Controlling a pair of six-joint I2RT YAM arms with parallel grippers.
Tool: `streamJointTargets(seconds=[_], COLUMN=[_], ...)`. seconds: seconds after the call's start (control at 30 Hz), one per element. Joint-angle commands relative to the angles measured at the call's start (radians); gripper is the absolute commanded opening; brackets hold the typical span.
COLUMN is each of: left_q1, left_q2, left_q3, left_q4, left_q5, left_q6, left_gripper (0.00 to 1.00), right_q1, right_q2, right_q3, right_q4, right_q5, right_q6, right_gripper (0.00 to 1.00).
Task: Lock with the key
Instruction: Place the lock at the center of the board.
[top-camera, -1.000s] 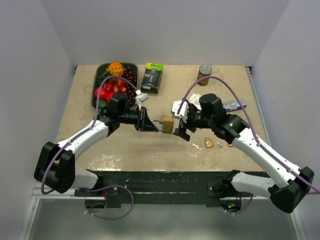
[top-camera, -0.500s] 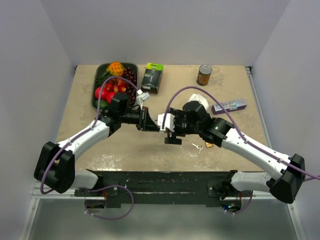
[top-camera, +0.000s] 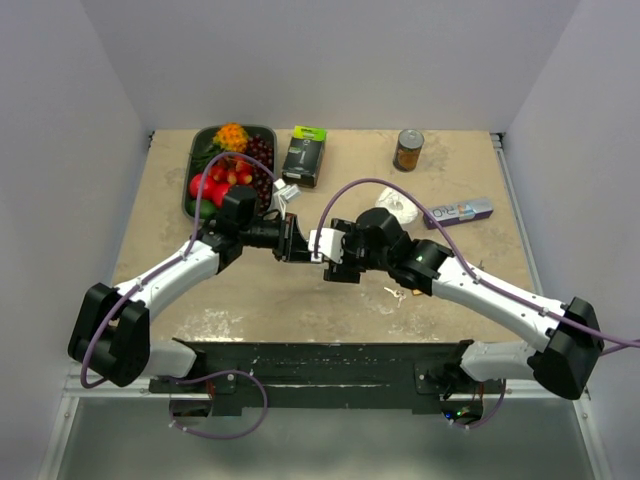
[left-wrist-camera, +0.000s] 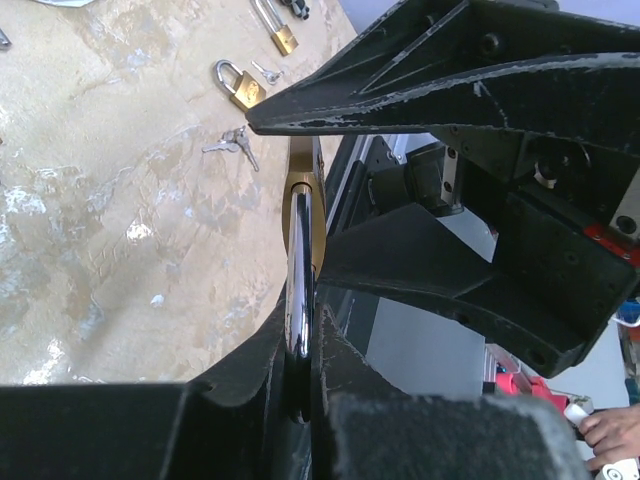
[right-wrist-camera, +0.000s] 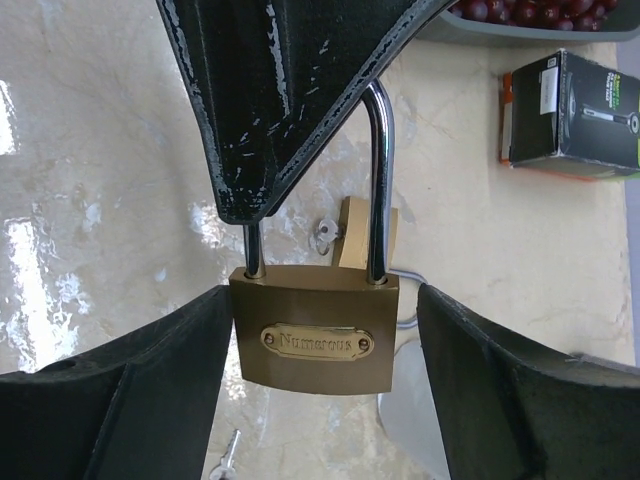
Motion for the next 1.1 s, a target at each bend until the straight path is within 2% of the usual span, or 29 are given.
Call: streamJointTargets(seconds=[0.0,0.13,0.23,0.27,0.3,0.33,0.37,0.4,0.47,0.5,0.57,0.6,0.63,0.67,0.7,0.83,0.9,1.07], left_q1=[-0.011,-0.019,-0.022,-0.021,-0.021,-0.022,-0.021,-0.021,-0.007,0.001,0.036,0.05,0.079,0.093,0.107,0.165,0.173,0.177], left_q2=[-0.034,-0.034,-0.039,-0.042,-0.045,-0.048,-0.06,-0.068,-0.106,-0.126,-0.186,-0.206,-0.224,-0.253,-0.263,-0.272,-0.266,-0.279], left_q3=[0.051,0.045,0.045,0.044,0.044,0.039,0.038,0.035,0.018,-0.013,-0.042,-0.068,-0.077,-0.085,-0.09,-0.097,-0.103,-0.123], left_q4=[0.086,0.092,0.096,0.096,0.096,0.096,0.095,0.084,0.081,0.096,0.136,0.147,0.155,0.159,0.152,0.118,0.103,0.095], left_q5=[0.038,0.036,0.036,0.038,0.036,0.035,0.029,0.001,-0.031,-0.065,-0.109,-0.159,-0.186,-0.21,-0.256,-0.307,-0.313,-0.324], left_q6=[-0.04,-0.049,-0.05,-0.05,-0.05,-0.047,-0.041,-0.033,-0.023,-0.033,-0.062,-0.069,-0.072,-0.069,-0.061,-0.044,-0.047,-0.056], left_gripper=[0.0,0.0,0.0,0.01,0.07,0.17,0.22,0.32,0.47,0.69,0.8,0.92,0.98,0.99,0.99,0.99,0.99,0.99], right_q1=[0.01,0.016,0.019,0.019,0.019,0.019,0.019,0.019,0.017,0.019,0.019,0.019,0.017,0.017,0.017,0.001,-0.015,-0.058], right_q2=[-0.007,-0.001,0.006,0.003,0.0,-0.005,-0.013,-0.014,-0.02,-0.023,-0.037,-0.053,-0.062,-0.069,-0.08,-0.083,-0.074,-0.045], right_q3=[-0.019,-0.019,-0.011,-0.009,-0.003,-0.002,0.003,0.013,0.029,0.036,0.035,0.03,0.027,0.026,0.024,0.003,-0.031,-0.109], right_q4=[0.084,0.108,0.104,0.095,0.089,0.084,0.067,0.058,-0.024,-0.054,-0.118,-0.134,-0.148,-0.178,-0.195,-0.277,-0.297,-0.295], right_q5=[0.058,0.062,0.073,0.076,0.082,0.098,0.111,0.113,0.13,0.13,0.13,0.148,0.167,0.2,0.211,0.255,0.362,0.354], right_q6=[0.008,0.021,0.03,0.036,0.059,0.08,0.111,0.195,0.284,0.374,0.467,0.566,0.623,0.672,0.793,1.039,1.16,1.323], right_gripper=[0.75,0.64,0.39,0.18,0.1,0.02,0.0,0.0,0.0,0.0,0.0,0.0,0.0,0.0,0.0,0.0,0.0,0.0])
